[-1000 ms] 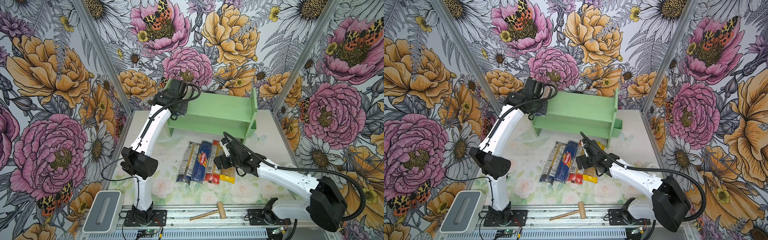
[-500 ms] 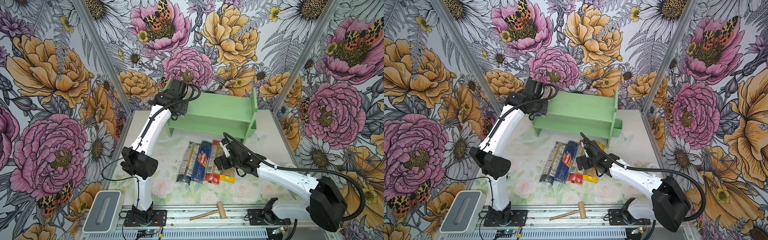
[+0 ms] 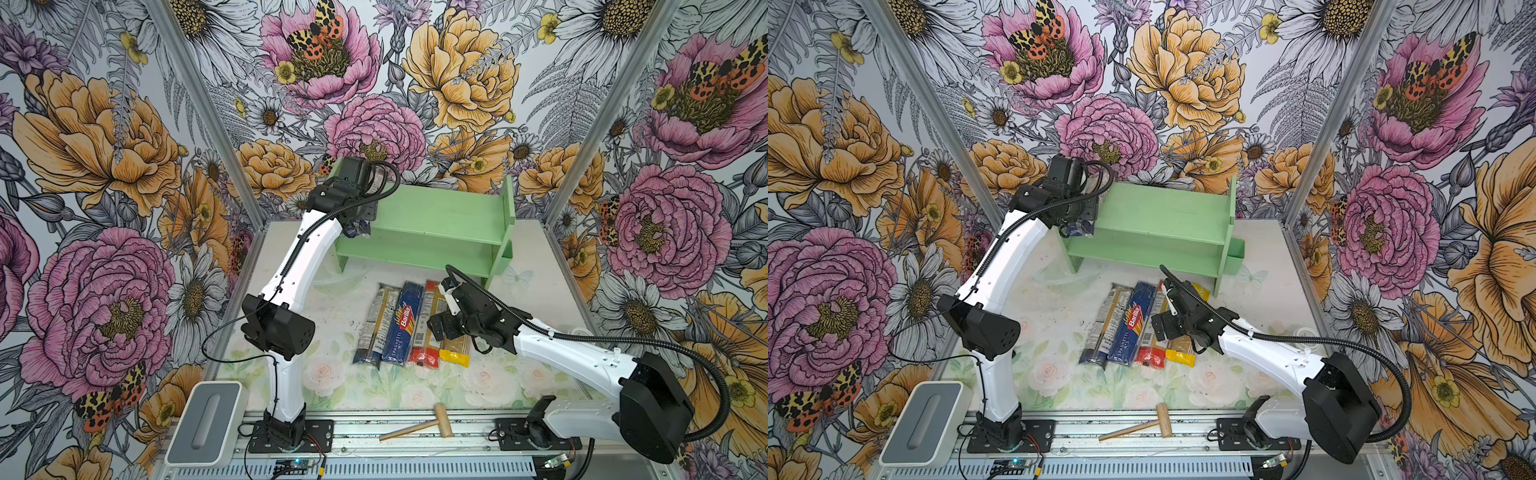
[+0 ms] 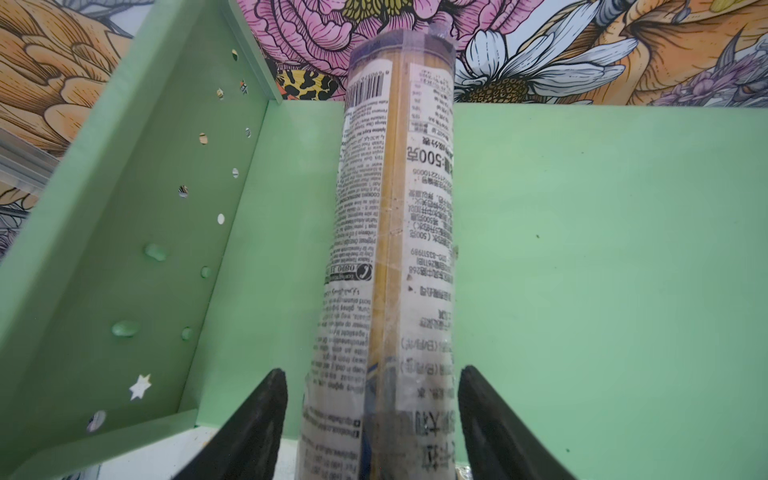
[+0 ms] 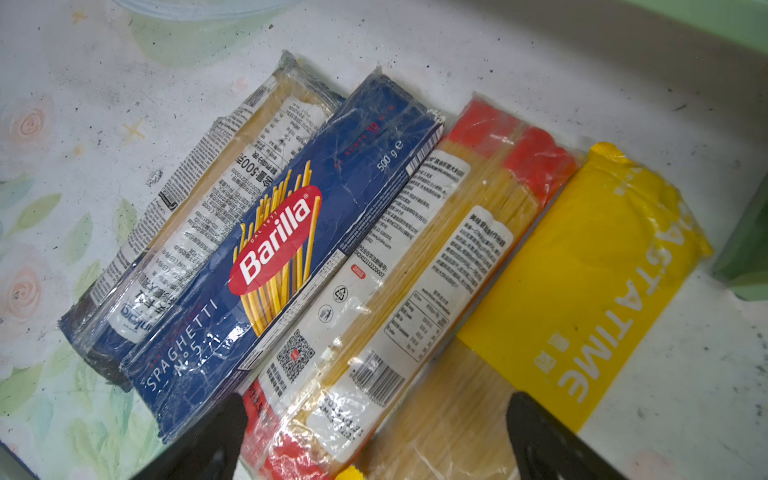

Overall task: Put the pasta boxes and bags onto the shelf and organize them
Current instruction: 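Lower the held pack onto the upper shelf tier with the left gripper, then open the left gripper and withdraw it from the shelf toward the table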

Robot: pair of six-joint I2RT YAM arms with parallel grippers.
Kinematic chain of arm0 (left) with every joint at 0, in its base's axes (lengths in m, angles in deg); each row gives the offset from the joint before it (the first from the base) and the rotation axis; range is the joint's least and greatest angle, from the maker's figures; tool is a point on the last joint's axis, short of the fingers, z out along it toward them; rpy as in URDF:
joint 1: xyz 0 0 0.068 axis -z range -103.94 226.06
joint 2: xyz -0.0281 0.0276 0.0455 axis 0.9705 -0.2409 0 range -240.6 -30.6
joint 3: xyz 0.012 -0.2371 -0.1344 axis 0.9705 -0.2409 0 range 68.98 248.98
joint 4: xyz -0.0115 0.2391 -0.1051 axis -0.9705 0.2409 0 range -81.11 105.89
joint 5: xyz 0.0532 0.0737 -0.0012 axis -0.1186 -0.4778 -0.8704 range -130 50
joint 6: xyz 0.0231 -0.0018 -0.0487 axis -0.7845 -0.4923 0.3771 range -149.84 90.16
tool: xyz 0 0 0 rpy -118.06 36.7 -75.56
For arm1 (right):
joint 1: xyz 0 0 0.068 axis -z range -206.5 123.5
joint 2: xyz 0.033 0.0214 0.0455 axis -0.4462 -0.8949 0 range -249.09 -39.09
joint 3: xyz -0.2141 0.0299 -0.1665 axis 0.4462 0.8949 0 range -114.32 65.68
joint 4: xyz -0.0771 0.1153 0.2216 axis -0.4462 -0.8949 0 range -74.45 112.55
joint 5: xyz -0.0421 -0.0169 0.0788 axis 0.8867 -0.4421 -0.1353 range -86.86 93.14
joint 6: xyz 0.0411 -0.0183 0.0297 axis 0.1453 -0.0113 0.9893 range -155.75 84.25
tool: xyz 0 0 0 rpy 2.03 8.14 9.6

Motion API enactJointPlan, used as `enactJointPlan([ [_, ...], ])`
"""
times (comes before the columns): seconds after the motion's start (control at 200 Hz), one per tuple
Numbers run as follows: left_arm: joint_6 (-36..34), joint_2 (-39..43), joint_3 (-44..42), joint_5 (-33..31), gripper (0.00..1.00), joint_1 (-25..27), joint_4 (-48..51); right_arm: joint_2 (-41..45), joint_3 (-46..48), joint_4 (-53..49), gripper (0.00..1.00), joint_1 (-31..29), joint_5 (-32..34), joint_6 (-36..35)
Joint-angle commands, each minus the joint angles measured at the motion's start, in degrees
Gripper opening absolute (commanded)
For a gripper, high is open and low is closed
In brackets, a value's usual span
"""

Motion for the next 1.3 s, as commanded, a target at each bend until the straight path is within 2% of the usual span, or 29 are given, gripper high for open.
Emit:
enactJointPlan([
  [0.0, 0.08, 3.24, -0.66, -1.40, 0.77, -0.51, -1.50, -0.88, -0.89, 0.24, 0.99, -0.32, -0.80, -0.63],
  [0.375, -1.40, 8.22, -3.01, -5.67, 0.99, 2.43, -1.58, -1.74, -1.99, 0.11, 0.99, -0.29, -1.59, -0.89],
  [0.811, 1.50, 19.42, -16.90, -8.49, 0.99, 9.31, -2.88, -2.51, -3.36, -0.77, 0.99, -0.28, -2.17, -1.70],
  [1.296, 6.14, 36.05, -39.70, -5.44, 0.99, 10.42, -11.95, -2.45, -3.50, -1.24, 1.00, -0.29, -1.88, -1.30],
])
